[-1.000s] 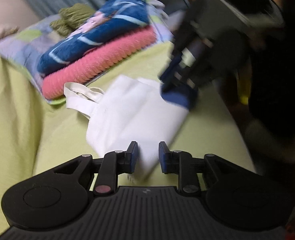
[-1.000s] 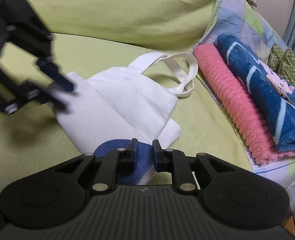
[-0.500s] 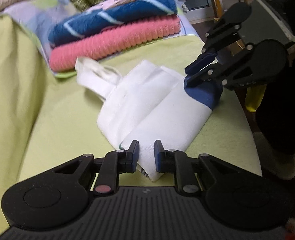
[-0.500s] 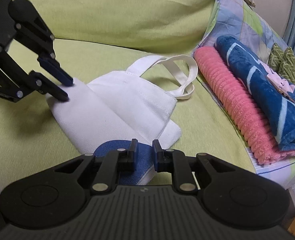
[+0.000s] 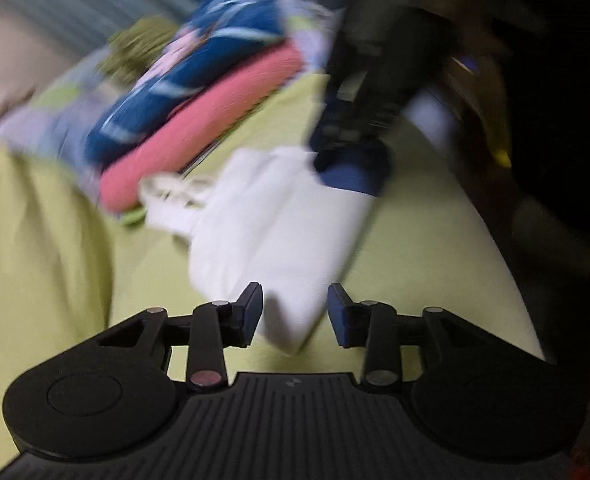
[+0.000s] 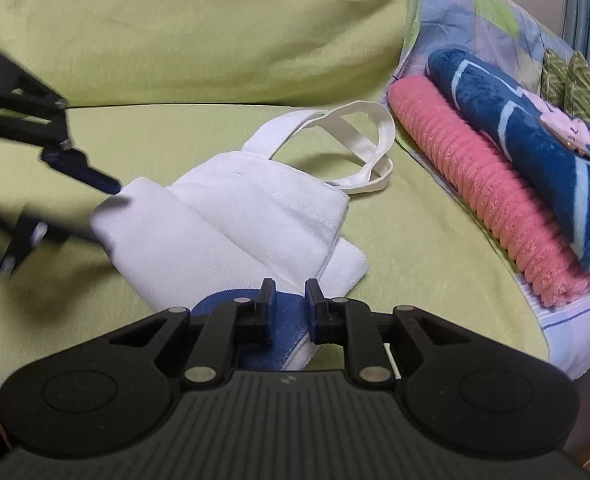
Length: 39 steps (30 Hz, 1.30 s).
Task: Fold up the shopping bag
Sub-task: 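Grasp the rolled end with the left gripper and fold it toward the handles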
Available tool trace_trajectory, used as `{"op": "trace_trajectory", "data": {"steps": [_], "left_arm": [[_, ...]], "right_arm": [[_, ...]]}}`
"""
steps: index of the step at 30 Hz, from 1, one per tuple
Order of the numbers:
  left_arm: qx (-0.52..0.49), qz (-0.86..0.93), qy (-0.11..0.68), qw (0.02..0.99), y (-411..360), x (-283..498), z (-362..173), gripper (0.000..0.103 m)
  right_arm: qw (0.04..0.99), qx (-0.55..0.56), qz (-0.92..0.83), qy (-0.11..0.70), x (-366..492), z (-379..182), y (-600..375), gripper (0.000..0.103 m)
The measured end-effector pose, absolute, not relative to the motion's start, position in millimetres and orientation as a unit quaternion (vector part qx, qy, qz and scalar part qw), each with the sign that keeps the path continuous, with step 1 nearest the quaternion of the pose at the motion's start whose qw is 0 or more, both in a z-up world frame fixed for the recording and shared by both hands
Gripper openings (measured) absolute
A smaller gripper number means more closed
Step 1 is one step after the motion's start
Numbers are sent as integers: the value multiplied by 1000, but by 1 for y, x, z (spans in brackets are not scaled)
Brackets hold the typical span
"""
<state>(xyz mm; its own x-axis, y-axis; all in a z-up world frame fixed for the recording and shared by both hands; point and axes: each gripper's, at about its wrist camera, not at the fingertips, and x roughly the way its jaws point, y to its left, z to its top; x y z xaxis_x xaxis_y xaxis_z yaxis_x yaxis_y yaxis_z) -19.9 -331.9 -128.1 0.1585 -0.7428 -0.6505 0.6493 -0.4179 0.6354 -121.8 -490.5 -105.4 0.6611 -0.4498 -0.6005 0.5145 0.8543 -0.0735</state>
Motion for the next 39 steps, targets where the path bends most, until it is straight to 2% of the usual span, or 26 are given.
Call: {"op": "trace_trajectory", "data": {"steps": [4,9,16,31,33,34,36,38,39], "left_arm": [[589,-623,-110,504,-329,-31,-146,44],[644,-584,-191,455,-325,-44,-169,50],[654,-594,-155,443,-341,-46,-164,50],[643,-596,-141,460,-341,-45,-163,50],[638,-600,-134,463,-342,-44,-161,50],[637,-602,-132,463,-343,-43,-160,50],[636,-606,-128,460,-344,-42,-158,50],[634,-613,-121,456,-346,-39,-156,50],[633,-617,-117,453,-347,-38,-154,50]], "right_arm": [[911,54,-263,312,-122,-106,-491,16],[914,59,-259,307,-124,-107,-492,16],[914,68,-258,305,-121,-106,-496,16],[917,55,-256,301,-119,-103,-495,16],[918,34,-256,300,-122,-97,-492,25],[924,12,-243,294,-126,-93,-485,41],[935,-32,-216,280,-134,-85,-472,52],[935,-110,-164,294,-138,-89,-454,72],[926,-158,-144,310,-138,-96,-446,72]]}}
